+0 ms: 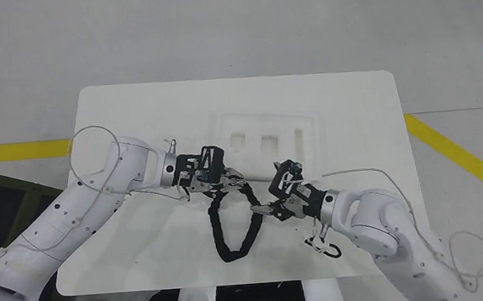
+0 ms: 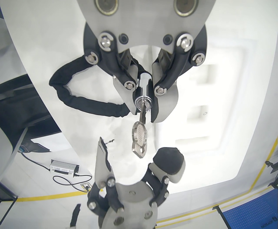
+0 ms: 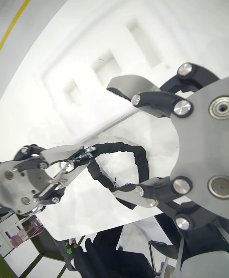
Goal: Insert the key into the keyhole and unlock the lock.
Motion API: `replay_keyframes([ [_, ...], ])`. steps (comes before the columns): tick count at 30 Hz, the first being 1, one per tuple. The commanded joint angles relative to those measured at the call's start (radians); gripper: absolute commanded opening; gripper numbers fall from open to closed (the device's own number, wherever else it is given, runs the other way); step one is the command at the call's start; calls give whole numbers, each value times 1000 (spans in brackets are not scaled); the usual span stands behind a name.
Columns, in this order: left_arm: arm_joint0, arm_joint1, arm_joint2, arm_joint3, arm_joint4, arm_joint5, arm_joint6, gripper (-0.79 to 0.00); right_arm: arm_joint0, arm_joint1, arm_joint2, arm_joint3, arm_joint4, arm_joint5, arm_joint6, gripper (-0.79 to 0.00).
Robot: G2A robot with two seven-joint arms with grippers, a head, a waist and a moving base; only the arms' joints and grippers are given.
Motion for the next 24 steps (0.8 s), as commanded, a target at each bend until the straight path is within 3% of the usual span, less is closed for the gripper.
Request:
replay_keyframes([
  [1,4,6,-5,-15,-2,0,2,-785,17,-6,-27,28,-17,-5,-30,-71],
  [3,7,12,-9,-29,-4,0,2,-785,42,-12,-55,53,-43,-14,-63,-252],
  [4,9,15,-10,-34,-5,0,2,-785,53,-16,-68,67,-55,-14,-78,-397],
  [6,12,20,-11,-43,-7,0,2,-785,73,-23,-95,90,-63,-23,-105,-459],
  [7,13,22,-11,-46,-9,0,5,-785,84,-26,-106,103,-68,-28,-110,-526],
  [8,14,24,-11,-48,-9,0,6,-785,93,-29,-116,113,-70,-30,-115,-723],
  [9,14,26,-11,-49,-11,0,8,-785,100,-31,-124,121,-68,-30,-120,-785],
  [24,13,43,-10,-51,-19,0,60,-785,116,-41,-133,154,-83,-17,-106,-785],
])
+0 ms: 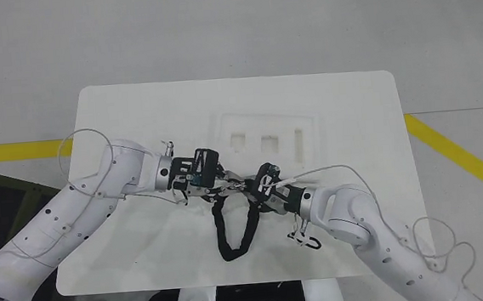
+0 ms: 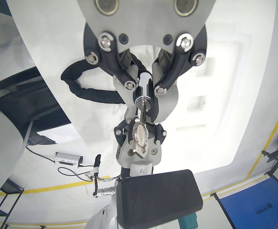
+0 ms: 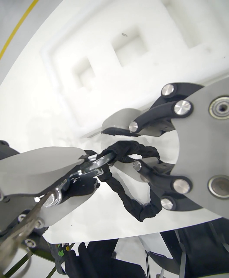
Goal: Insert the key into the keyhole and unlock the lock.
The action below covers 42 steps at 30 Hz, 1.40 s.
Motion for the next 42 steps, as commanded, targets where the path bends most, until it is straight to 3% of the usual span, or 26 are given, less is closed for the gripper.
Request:
replay_keyframes([
  [1,0,3,-3,2,0,0,6,-785,-4,1,5,-7,-5,6,16,-785],
  [12,15,16,-42,25,3,0,17,-785,-41,10,55,-45,19,37,113,-785],
  [22,15,5,-81,73,16,70,-140,-785,-22,7,58,-21,113,79,270,-785],
  [23,10,3,-83,74,19,76,-168,-785,-18,6,55,-21,118,87,286,-751],
  [25,3,-4,-83,70,9,83,-212,-785,-12,4,50,-14,126,105,309,-573],
  [28,-12,-18,-72,71,8,96,-297,-785,-4,1,49,7,151,123,321,-449],
  [34,-51,-59,-33,91,-5,117,-417,-785,4,1,53,14,171,126,348,-419],
  [39,-78,-89,-15,118,-22,115,-440,-785,-22,10,96,-35,206,79,320,-403],
  [40,-84,-94,-13,124,-24,111,-441,-643,-30,13,108,-47,214,62,314,-394],
  [41,-90,-99,-10,130,-28,104,-438,-348,-38,16,121,-59,218,49,310,-336],
  [42,-97,-104,-8,136,-30,98,-435,0,-46,19,134,-71,218,38,306,-237],
])
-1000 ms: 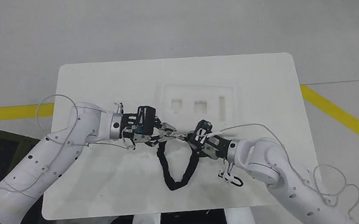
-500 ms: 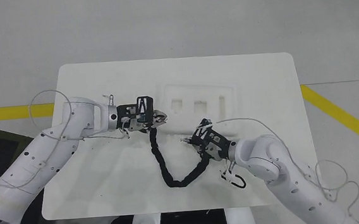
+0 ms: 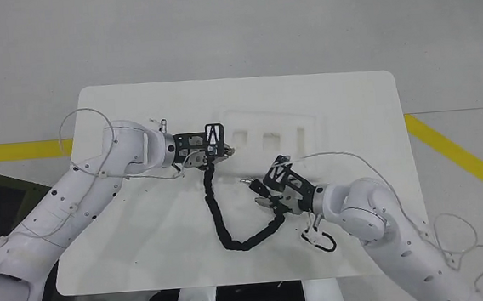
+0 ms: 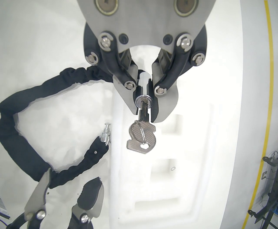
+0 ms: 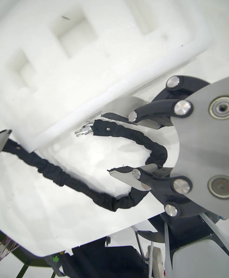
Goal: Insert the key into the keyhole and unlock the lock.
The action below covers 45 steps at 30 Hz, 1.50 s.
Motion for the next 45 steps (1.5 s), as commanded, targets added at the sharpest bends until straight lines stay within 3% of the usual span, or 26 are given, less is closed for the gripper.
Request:
replay_keyframes([
  [1,-14,-10,4,13,-4,-14,9,0,-17,6,27,-22,3,-21,-11,-175],
  [5,-39,-32,14,41,-4,-32,24,0,-49,16,78,-43,6,-57,-41,0],
  [10,-63,-55,14,84,-11,-48,93,0,-75,26,142,-43,14,-97,-105,0],
  [14,-70,-57,-19,130,-2,-56,218,0,-87,33,199,-36,7,-151,-194,0],
  [23,-59,-23,-145,267,121,-34,580,0,-86,44,339,56,-56,-218,-444,0],
  [31,-69,-1,-196,387,268,-18,841,0,-30,55,428,135,-114,-254,-509,0],
  [37,-90,11,-220,449,341,-7,926,0,38,59,468,195,-148,-247,-555,0],
  [45,-125,12,-228,521,362,-17,964,0,121,66,488,235,-189,-238,-519,0],
])
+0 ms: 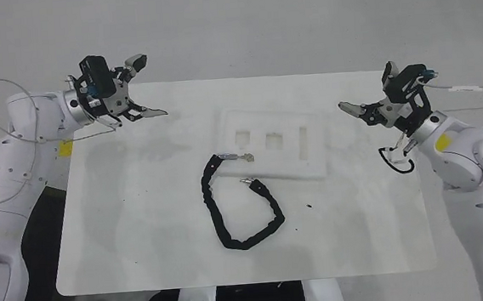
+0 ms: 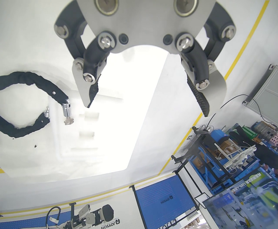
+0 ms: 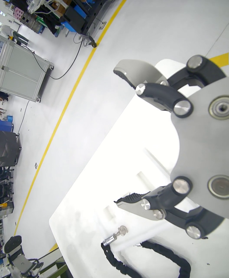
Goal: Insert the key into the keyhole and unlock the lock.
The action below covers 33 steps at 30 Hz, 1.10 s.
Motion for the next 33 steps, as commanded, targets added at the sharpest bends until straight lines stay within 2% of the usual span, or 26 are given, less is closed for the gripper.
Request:
replay_keyframes([
  [1,-6,-1,2,12,-10,-1,-3,0,11,2,8,5,-2,-2,10,0],
  [33,-10,-1,3,23,-23,-1,-2,-1,21,5,21,12,-2,-4,13,0],
])
